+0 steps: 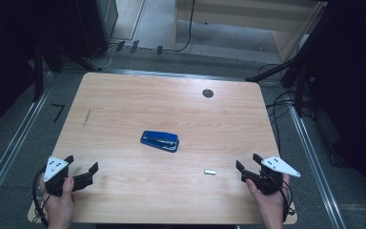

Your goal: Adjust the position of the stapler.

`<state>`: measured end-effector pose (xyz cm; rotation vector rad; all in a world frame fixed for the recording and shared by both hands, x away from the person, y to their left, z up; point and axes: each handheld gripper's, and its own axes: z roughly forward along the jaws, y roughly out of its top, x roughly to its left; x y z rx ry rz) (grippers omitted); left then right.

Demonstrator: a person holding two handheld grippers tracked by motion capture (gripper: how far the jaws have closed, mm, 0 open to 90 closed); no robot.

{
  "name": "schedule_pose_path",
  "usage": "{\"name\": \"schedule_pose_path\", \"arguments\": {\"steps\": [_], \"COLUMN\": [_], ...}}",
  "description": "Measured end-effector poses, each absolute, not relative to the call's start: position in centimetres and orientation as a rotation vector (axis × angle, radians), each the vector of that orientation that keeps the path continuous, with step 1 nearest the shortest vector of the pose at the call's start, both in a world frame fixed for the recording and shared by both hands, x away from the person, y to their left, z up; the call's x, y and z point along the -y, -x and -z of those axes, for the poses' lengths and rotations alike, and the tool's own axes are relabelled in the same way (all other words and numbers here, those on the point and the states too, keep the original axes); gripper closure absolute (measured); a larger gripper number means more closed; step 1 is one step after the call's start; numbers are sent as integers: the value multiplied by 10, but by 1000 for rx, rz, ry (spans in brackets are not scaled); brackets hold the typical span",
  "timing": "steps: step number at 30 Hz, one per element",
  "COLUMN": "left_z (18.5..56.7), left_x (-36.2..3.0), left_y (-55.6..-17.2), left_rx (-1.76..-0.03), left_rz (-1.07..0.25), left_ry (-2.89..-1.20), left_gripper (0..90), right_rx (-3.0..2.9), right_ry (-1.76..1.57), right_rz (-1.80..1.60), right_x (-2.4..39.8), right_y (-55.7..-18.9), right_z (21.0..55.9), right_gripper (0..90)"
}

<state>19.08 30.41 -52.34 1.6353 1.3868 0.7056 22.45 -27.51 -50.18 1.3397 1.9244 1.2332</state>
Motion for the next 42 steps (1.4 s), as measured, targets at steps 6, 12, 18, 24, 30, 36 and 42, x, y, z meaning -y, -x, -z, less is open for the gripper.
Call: {"name": "schedule_pose_path", "arguments": {"steps": [6, 12, 18, 24, 30, 36, 42], "left_z": [523, 523, 524, 524, 524, 524, 524], "left_x": [-304, -304, -303, -302, -303, -303, -304], "left_y": [-191, -192, -192, -192, -192, -192, -192], "left_rx": [-1386, -1391, -1388, -1389, -1392, -1392, -1393], "left_rz": [-703, -695, -699, -696, -695, -694, -691], "left_ry": [-1647, -1646, -1658, -1662, -1657, -1654, -1650], "left_gripper": [52, 52, 52, 52, 52, 52, 52], "right_rx": [-1965, -2012, -2035, -2094, -2157, -2224, -2283], "right_ry": [-1285, -1245, -1207, -1160, -1100, -1044, -981], "right_rz": [-1238, -1220, -1225, -1196, -1203, -1218, -1221], "right_x": [253, 230, 209, 187, 170, 147, 128], "right_y": [-235, -246, -253, -262, -269, -283, -292], "right_z": [493, 487, 480, 477, 476, 473, 472], "right_gripper": [273, 251, 276, 262, 310, 363, 398]}}
